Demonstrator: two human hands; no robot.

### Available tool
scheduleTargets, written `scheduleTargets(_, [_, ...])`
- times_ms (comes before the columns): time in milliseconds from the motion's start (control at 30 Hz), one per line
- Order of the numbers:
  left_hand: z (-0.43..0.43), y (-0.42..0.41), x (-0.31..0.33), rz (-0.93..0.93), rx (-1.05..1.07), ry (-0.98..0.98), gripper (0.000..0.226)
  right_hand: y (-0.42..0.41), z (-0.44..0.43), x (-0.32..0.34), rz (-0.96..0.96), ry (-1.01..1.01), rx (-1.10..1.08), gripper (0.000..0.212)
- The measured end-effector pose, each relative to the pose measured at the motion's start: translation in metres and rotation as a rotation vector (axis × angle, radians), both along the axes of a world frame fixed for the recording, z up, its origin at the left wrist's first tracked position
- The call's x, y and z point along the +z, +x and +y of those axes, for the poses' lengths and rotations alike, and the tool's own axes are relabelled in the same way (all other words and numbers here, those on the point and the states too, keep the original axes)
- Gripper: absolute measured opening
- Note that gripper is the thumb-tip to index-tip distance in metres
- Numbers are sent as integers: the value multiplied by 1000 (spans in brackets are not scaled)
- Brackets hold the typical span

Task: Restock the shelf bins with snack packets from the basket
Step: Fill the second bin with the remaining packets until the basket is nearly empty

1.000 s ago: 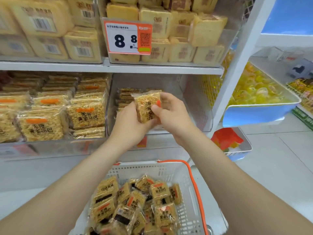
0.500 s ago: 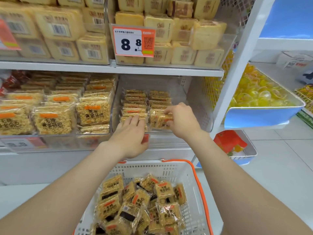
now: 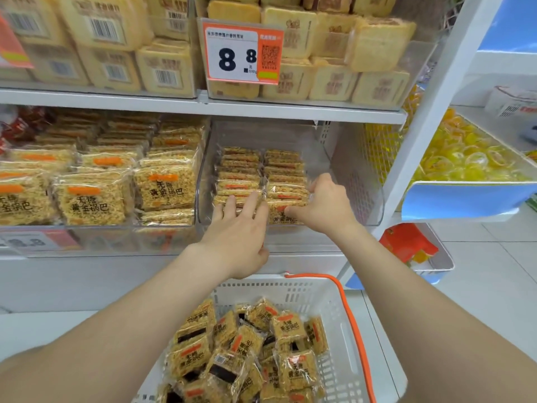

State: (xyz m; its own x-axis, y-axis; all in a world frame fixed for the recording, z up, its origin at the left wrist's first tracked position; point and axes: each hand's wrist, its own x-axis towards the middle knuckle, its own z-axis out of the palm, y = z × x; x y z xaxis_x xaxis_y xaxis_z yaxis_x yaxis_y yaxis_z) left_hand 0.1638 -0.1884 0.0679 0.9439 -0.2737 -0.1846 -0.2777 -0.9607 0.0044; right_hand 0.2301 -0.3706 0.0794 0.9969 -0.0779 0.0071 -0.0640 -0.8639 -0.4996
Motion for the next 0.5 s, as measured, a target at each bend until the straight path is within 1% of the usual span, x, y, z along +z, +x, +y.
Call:
scheduleTargets(67, [1, 1, -1, -29, -2, -16, 79, -6, 1, 5, 2, 42, -15, 69])
scheduleTargets(167, [5, 4, 0, -104, -22, -2, 66, -8, -2, 9, -12, 136, -21, 39])
scheduleTargets(200, [6, 6, 1, -111, -23, 2, 66, -9, -4, 10, -19, 147, -9, 34])
scheduleTargets(233, [6, 7, 2, -110, -18, 0, 66, -11, -5, 10, -34, 130, 13, 28])
scheduleTargets(300, [5, 8, 3, -109, -6, 1, 67, -17, -9, 12, -39, -26, 59, 5])
scheduleTargets(333, [4, 7, 3, -112, -5, -3, 68, -21, -9, 13, -50, -114, 70, 10])
scheduleTargets(400, [2, 2, 3, -125, -1, -28, 70, -27, -10, 16, -144, -225, 126, 9])
scheduleTargets(433, [0, -2, 4, -154, -3, -46, 69, -30, -11, 18, -231, -234, 172, 21])
scheduleTargets(467, [-1, -6, 6, -210, -17, -67, 65, -33, -10, 20, -307, -201, 216, 29])
scheduleTargets(500, [-2, -10, 7, -289, -47, -92, 59, -37, -9, 22, -350, -142, 244, 31])
